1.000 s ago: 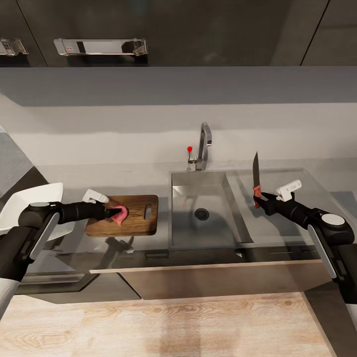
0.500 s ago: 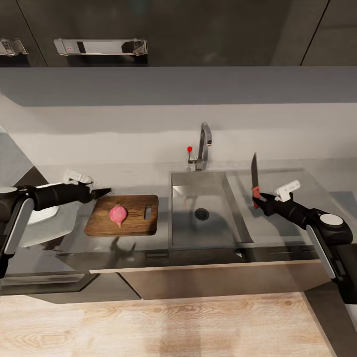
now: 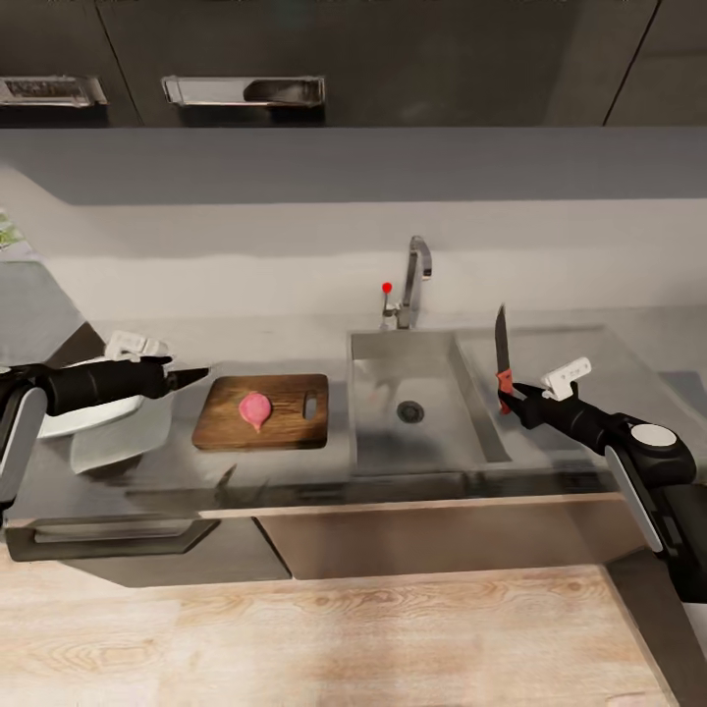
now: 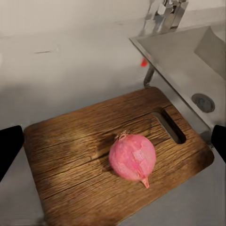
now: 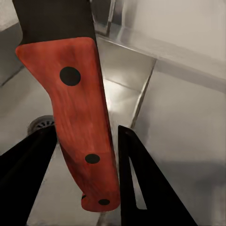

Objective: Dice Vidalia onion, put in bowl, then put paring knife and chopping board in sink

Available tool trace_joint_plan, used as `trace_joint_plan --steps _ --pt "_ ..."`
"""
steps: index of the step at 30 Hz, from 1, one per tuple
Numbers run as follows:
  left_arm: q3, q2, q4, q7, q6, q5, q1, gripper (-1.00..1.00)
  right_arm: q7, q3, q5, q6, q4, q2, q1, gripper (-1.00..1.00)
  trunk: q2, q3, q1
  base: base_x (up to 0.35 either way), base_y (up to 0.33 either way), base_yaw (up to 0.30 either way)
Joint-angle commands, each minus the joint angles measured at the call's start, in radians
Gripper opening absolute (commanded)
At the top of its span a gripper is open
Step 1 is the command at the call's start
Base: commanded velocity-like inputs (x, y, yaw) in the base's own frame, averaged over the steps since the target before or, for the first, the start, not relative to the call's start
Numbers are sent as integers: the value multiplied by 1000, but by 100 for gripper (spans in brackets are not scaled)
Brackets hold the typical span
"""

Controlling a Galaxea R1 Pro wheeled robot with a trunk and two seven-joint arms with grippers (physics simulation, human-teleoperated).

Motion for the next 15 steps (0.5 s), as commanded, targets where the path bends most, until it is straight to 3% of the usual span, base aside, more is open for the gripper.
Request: trace_joint_plan --steps 1,5,7,15 --pt "-1 -1 0 -4 4 -1 -1 100 0 1 -4 8 -1 -1 -1 -100 -2 -2 0 -239 221 0" --pt "-7 -4 5 -4 4 -1 -1 100 0 1 -3 9 -1 -1 -1 -100 -2 -2 0 -233 220 0" --pt "-16 -33 10 -4 2 -1 -1 100 0 1 -3 10 -1 -1 -2 -100 -2 -2 0 -229 217 0" --pt "-20 -91 15 -4 0 2 -1 100 -1 1 -3 11 -1 -1 -1 -100 -2 -2 0 -103 142 2"
